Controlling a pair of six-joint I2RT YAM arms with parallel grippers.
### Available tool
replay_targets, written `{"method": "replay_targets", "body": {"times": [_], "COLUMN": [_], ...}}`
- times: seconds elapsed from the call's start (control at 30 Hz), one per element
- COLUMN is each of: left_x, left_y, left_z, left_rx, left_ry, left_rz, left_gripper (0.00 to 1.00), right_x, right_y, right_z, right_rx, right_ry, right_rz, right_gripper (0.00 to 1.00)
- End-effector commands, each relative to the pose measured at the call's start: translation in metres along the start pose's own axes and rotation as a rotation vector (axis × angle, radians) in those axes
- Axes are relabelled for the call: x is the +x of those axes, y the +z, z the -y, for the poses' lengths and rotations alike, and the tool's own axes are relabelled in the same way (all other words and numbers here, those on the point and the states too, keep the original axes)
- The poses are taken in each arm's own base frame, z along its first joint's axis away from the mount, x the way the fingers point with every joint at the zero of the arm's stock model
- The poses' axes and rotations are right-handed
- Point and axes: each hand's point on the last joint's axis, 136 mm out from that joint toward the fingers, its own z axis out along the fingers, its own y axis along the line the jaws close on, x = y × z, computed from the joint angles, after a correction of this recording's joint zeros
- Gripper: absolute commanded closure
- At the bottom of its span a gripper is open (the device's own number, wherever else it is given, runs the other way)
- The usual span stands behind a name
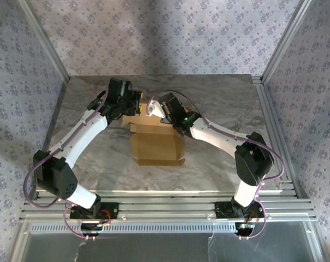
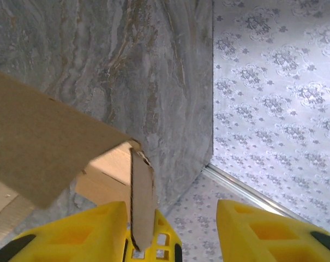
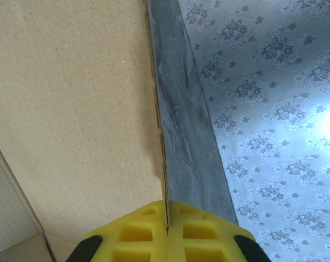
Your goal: Fold the paper box
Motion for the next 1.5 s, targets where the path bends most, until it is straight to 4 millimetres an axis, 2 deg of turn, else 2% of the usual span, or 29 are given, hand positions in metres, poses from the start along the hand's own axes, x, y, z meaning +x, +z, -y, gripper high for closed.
{"method": "replay_targets", "body": {"times": [0.0, 0.17, 0.3, 0.33, 0.37, 0.4, 0.47, 0.53, 0.6, 0.67, 0.73, 0.77, 0.8, 0.87, 0.9, 0.97, 1.07, 1.2, 1.3, 1.4, 1.47], "left_x": [-0.001, -0.010, -0.018, -0.021, -0.023, -0.026, -0.030, -0.035, -0.038, -0.040, -0.042, -0.042, -0.042, -0.042, -0.041, -0.040, -0.038, -0.036, -0.035, -0.034, -0.032], "left_y": [0.008, 0.019, 0.024, 0.024, 0.025, 0.026, 0.028, 0.030, 0.029, 0.029, 0.029, 0.030, 0.030, 0.032, 0.032, 0.033, 0.032, 0.033, 0.033, 0.032, 0.032], "left_z": [-0.006, -0.019, -0.028, -0.031, -0.036, -0.039, -0.048, -0.054, -0.056, -0.057, -0.059, -0.058, -0.058, -0.057, -0.057, -0.055, -0.053, -0.051, -0.051, -0.049, -0.048], "left_rx": [-0.003, -0.010, -0.020, -0.024, -0.033, -0.033, -0.033, -0.025, -0.013, -0.011, -0.014, -0.012, -0.009, -0.006, -0.006, -0.007, -0.008, 0.000, 0.000, 0.006, 0.005], "left_ry": [-0.071, -0.089, -0.079, -0.079, -0.081, -0.083, -0.095, -0.112, -0.116, -0.116, -0.117, -0.114, -0.112, -0.106, -0.104, -0.089, -0.075, -0.060, -0.051, -0.041, -0.033], "left_rz": [-0.008, 0.015, 0.045, 0.055, 0.063, 0.070, 0.081, 0.087, 0.095, 0.101, 0.102, 0.102, 0.101, 0.096, 0.093, 0.086, 0.080, 0.069, 0.063, 0.056, 0.047], "left_gripper": [0.61, 0.70, 0.94, 0.99, 1.00, 1.00, 1.00, 1.00, 1.00, 1.00, 1.00, 1.00, 1.00, 1.00, 1.00, 1.00, 1.00, 1.00, 1.00, 1.00, 1.00], "right_x": [-0.004, -0.004, -0.006, -0.006, -0.007, -0.009, -0.016, -0.022, -0.021, -0.008, 0.012, 0.020, 0.024, 0.023, 0.022, 0.025, 0.031, 0.019, 0.019, 0.028, 0.026], "right_y": [0.004, 0.005, 0.005, 0.005, 0.004, 0.000, -0.014, -0.036, -0.060, -0.083, -0.102, -0.108, -0.108, -0.102, -0.096, -0.080, -0.050, -0.020, 0.000, 0.018, 0.029], "right_z": [0.001, 0.000, -0.001, 0.000, 0.001, 0.005, 0.021, 0.039, 0.048, 0.056, 0.051, 0.045, 0.038, 0.018, 0.015, 0.013, 0.013, 0.003, 0.006, 0.001, -0.001], "right_rx": [0.027, 0.024, 0.024, 0.026, 0.027, 0.031, 0.030, 0.005, -0.056, -0.077, -0.127, -0.181, -0.227, -0.342, -0.376, -0.406, -0.415, -0.469, -0.435, -0.397, -0.423], "right_ry": [-0.005, -0.002, 0.004, 0.011, 0.021, 0.041, 0.138, 0.311, 0.591, 0.948, 1.316, 1.550, 1.712, 2.042, 2.149, 2.328, 2.498, 2.595, 2.619, 2.680, 2.725], "right_rz": [0.000, 0.002, 0.007, 0.008, 0.011, 0.017, 0.040, 0.064, 0.062, 0.013, -0.080, -0.129, -0.154, -0.178, -0.165, -0.169, -0.238, -0.322, -0.319, -0.348, -0.341], "right_gripper": [1.00, 1.00, 1.00, 0.97, 0.88, 0.76, 0.54, 0.46, 0.41, 0.32, 0.26, 0.26, 0.26, 0.27, 0.27, 0.27, 0.28, 0.29, 0.31, 0.40, 0.45]}}
